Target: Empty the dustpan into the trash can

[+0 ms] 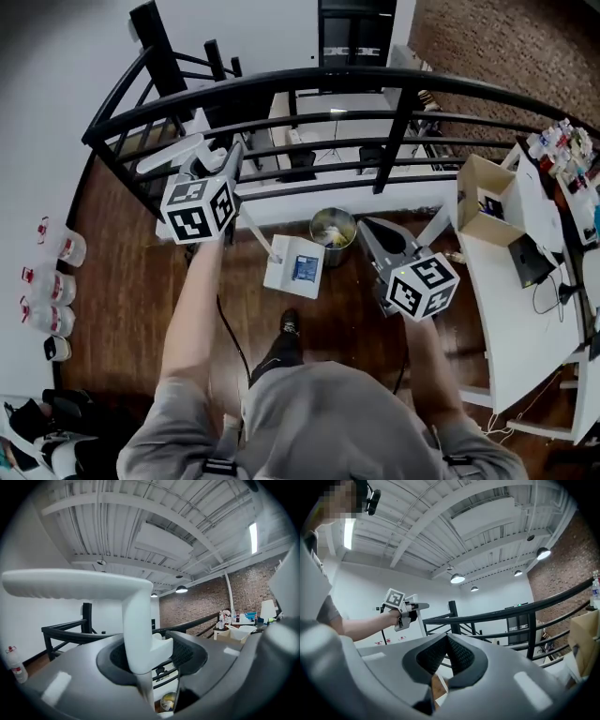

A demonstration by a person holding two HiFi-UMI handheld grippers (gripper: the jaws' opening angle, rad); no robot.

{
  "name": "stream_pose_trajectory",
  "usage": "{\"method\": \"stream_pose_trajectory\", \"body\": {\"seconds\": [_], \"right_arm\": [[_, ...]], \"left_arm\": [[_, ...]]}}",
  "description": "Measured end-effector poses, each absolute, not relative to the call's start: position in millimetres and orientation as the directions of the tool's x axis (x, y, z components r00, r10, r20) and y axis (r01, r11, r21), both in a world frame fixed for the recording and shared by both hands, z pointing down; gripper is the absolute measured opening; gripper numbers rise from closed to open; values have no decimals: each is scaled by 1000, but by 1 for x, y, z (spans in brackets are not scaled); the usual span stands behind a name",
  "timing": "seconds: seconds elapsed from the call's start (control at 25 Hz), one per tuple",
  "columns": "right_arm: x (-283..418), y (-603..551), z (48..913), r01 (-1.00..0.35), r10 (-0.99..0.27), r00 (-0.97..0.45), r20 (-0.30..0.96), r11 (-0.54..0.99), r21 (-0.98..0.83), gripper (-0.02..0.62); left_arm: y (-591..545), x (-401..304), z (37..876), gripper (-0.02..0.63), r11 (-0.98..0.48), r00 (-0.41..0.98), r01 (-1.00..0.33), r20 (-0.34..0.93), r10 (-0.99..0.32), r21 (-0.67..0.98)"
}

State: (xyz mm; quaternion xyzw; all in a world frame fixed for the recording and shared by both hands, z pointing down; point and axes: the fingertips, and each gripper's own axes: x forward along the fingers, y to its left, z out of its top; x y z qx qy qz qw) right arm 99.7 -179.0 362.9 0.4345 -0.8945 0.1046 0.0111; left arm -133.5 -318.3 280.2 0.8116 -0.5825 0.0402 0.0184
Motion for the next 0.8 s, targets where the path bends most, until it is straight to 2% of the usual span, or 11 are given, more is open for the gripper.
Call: {"method": "stream_pose_trajectory", "body": {"seconds": [0.24, 0.8], "right_arm": [[115, -249, 344, -838, -834, -543, 100, 532, -120, -2], [126, -369, 352, -922, -914, -381, 141, 366, -124, -2]], "left_arm": [[-403, -94, 263, 187, -397, 395, -918, 67, -916, -11], [-549, -36, 309, 186, -581, 572, -814, 167, -803, -4]]}}
